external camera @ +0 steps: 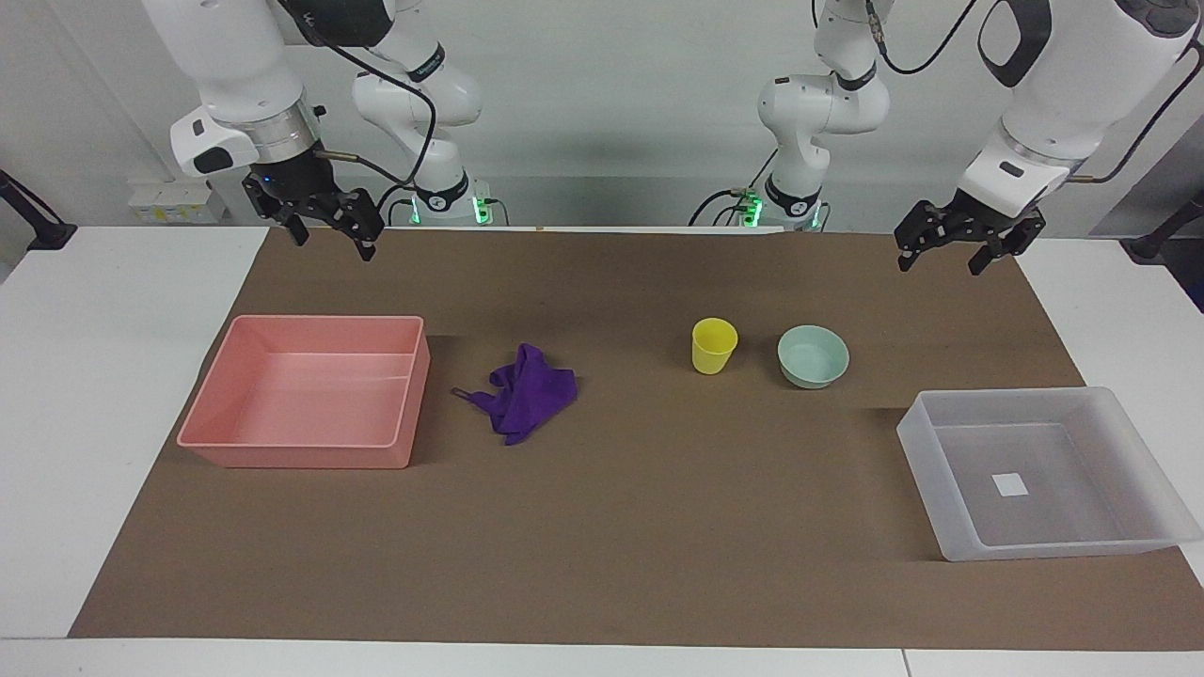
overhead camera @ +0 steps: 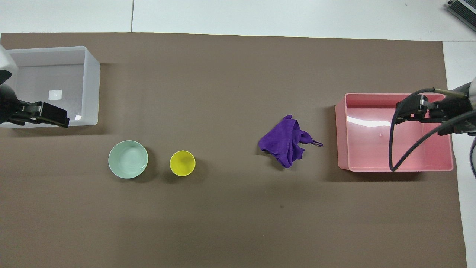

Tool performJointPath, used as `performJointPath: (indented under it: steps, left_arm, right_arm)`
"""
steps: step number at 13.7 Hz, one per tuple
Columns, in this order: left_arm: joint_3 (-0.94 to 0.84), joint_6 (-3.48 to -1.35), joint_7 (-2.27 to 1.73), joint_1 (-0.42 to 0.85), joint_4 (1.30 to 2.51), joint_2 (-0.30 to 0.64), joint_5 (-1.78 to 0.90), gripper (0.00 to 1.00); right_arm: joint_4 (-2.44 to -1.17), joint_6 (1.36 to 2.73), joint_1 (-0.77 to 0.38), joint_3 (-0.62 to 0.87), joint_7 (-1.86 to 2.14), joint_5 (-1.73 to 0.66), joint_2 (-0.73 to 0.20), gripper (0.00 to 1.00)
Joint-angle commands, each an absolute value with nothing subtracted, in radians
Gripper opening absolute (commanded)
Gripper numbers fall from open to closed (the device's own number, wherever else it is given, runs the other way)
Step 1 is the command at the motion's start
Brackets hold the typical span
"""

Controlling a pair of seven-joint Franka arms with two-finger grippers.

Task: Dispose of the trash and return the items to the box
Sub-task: 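Move the left gripper toward the green bowl while the right gripper reaches the cloth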

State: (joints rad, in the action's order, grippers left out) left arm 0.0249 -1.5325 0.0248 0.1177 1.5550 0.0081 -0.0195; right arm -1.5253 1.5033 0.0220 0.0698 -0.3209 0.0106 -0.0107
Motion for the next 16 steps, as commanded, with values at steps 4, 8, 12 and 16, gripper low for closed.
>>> performJointPath:
  steps: [4,8,12,16]
  left_arm:
    - [0.029,-1.546,-0.006,0.129,1.560,0.003,0.052,1.00]
    - [0.026,-1.540,-0.026,0.130,1.560,0.012,0.054,1.00]
    - [0.026,-1.531,-0.028,0.162,1.626,0.011,0.051,1.00]
    - [0.026,-1.574,-0.025,0.163,1.683,-0.011,0.055,1.00]
  right_arm:
    - [-1.559,1.528,0.038,0.078,-0.305,0.017,0.012,1.00]
    - [-1.575,1.574,0.037,0.077,-0.298,0.006,0.017,1.00]
    - [-1.585,1.589,0.041,0.075,-0.284,-0.002,0.018,1.00]
    - [-1.632,1.701,0.038,0.075,-0.307,-0.002,0.017,1.00]
